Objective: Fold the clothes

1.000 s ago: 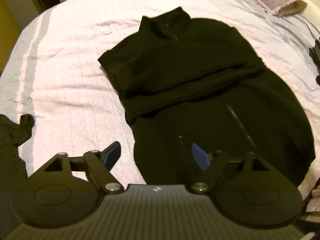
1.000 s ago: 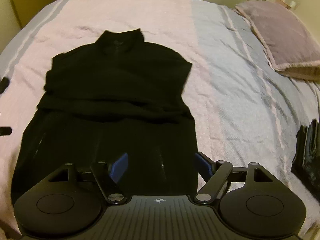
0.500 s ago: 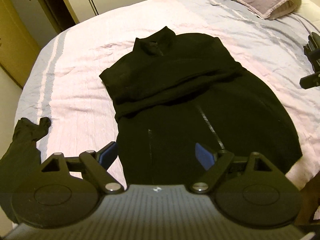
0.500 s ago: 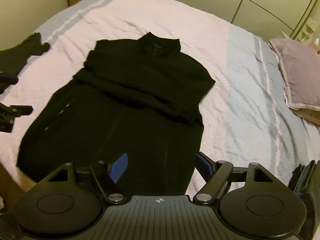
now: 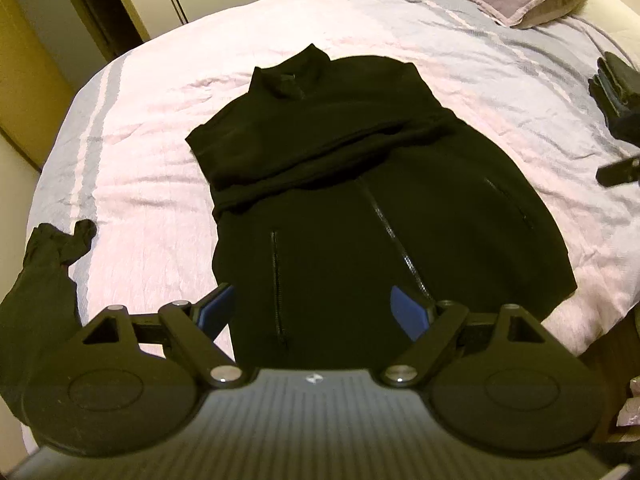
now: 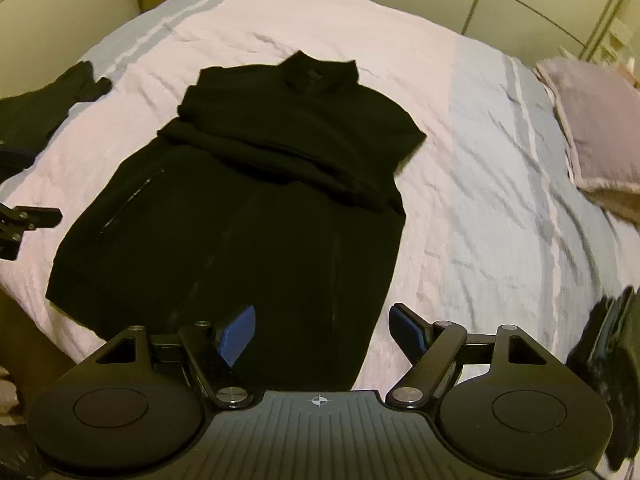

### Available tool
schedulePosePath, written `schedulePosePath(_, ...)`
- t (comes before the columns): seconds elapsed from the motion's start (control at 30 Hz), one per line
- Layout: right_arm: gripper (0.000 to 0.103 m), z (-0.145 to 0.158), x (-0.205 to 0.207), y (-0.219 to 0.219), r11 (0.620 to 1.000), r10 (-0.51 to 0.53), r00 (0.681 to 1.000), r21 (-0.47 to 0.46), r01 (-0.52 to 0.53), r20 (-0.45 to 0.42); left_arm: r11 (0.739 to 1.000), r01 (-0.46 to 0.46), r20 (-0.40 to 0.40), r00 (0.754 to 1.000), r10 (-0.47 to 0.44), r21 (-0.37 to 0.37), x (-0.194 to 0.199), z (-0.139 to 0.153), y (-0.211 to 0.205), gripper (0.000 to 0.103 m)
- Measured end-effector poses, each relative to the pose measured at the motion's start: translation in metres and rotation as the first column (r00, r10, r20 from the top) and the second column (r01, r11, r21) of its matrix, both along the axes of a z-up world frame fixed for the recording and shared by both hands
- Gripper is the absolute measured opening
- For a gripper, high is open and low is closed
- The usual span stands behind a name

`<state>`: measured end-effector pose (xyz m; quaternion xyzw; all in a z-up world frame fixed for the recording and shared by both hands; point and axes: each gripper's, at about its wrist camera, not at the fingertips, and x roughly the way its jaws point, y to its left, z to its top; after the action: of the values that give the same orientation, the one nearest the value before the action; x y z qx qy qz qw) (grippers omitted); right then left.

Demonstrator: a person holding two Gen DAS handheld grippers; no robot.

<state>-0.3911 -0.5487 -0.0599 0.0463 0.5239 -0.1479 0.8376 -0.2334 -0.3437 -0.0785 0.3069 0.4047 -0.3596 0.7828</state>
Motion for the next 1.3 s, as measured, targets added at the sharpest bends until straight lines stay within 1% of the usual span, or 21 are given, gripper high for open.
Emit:
schedulePosePath(0.1,0.077,-0.003,-0.001,0.001,1.000,-0.006,1.000,-0.004,0.006,-0.014,1.000,0.001,-0.005,1.000,-0.001,-0.008,0.005,-0.001,0.003,0.082)
schedulePosePath(0.23,0.077,-0.009,0.000,0.010,0.999,0.043,0.999,-0.032,-0.044,-0.020,1.000,0.026,-0.011,1.000,-0.026,-0.005,0.009,-0.009,0.011,0.082)
schedulePosePath(0.37,0.077,-0.019,-0.009,0.022,0.988,0.109,0.994,-0.109,-0.109,-0.003,0.999,0.044,0.001,0.999,-0.044,0.018,0.011,-0.023,0.030,0.082)
schedulePosePath(0.4,0.077,-0.022,-0.012,0.025,0.984,0.126,0.992,-0.130,-0.125,0.002,0.998,0.061,0.005,0.998,-0.061,0.006,0.009,-0.027,0.038,0.082)
schedulePosePath(0.43,0.077,-0.026,-0.016,0.029,0.976,0.154,0.988,-0.159,-0.151,0.009,0.997,0.078,0.008,0.997,-0.078,-0.004,0.008,-0.032,0.046,0.082)
schedulePosePath(0.5,0.077,-0.038,-0.030,0.039,0.940,0.247,0.969,-0.246,-0.237,0.013,0.990,0.144,0.037,0.989,-0.144,0.008,-0.001,-0.045,0.062,0.082)
schedulePosePath(0.57,0.077,-0.058,-0.045,0.052,0.894,0.332,0.943,-0.305,-0.328,-0.041,0.969,0.236,0.084,0.967,-0.241,0.069,-0.016,-0.065,0.077,0.082)
schedulePosePath(0.6,0.077,-0.069,-0.051,0.059,0.874,0.366,0.928,-0.319,-0.368,-0.068,0.956,0.276,0.097,0.954,-0.285,0.095,-0.024,-0.075,0.082,0.082)
schedulePosePath(0.67,0.077,-0.091,-0.061,0.070,0.847,0.418,0.901,-0.311,-0.432,-0.113,0.923,0.354,0.119,0.921,-0.372,0.148,-0.040,-0.096,0.093,0.082)
schedulePosePath(0.77,0.077,-0.123,-0.076,0.088,0.804,0.488,0.855,-0.291,-0.519,-0.175,0.863,0.460,0.125,0.863,-0.490,0.207,-0.063,-0.127,0.102,0.082)
schedulePosePath(0.87,0.077,-0.151,-0.080,0.101,0.791,0.519,0.830,-0.253,-0.557,-0.205,0.794,0.549,0.142,0.792,-0.594,0.261,-0.083,-0.157,0.107,0.082)
schedulePosePath(0.93,0.077,-0.167,-0.081,0.107,0.772,0.537,0.813,-0.256,-0.582,-0.226,0.747,0.573,0.179,0.740,-0.648,0.336,-0.089,-0.179,0.106,0.082)
schedulePosePath(1.0,0.077,-0.185,-0.082,0.111,0.750,0.555,0.794,-0.265,-0.607,-0.248,0.716,0.569,0.222,0.698,-0.681,0.405,-0.090,-0.201,0.104,0.081)
schedulePosePath(1.07,0.077,-0.200,-0.082,0.112,0.733,0.563,0.784,-0.279,-0.620,-0.263,0.683,0.573,0.237,0.661,-0.712,0.454,-0.087,-0.217,0.104,0.078)
schedulePosePath(1.13,0.077,-0.213,-0.082,0.111,0.709,0.574,0.770,-0.300,-0.638,-0.280,0.638,0.590,0.256,0.602,-0.756,0.496,-0.082,-0.228,0.107,0.078)
schedulePosePath(1.17,0.077,-0.219,-0.082,0.111,0.692,0.583,0.760,-0.314,-0.650,-0.288,0.615,0.596,0.264,0.572,-0.777,0.517,-0.080,-0.233,0.109,0.078)
schedulePosePath(1.27,0.077,-0.234,-0.085,0.112,0.621,0.628,0.717,-0.359,-0.696,-0.302,0.568,0.598,0.299,0.492,-0.817,0.566,-0.071,-0.241,0.121,0.079)
schedulePosePath(1.3,0.077,-0.240,-0.085,0.112,0.597,0.646,0.699,-0.367,-0.713,-0.308,0.560,0.594,0.307,0.478,-0.823,0.577,-0.068,-0.244,0.124,0.079)
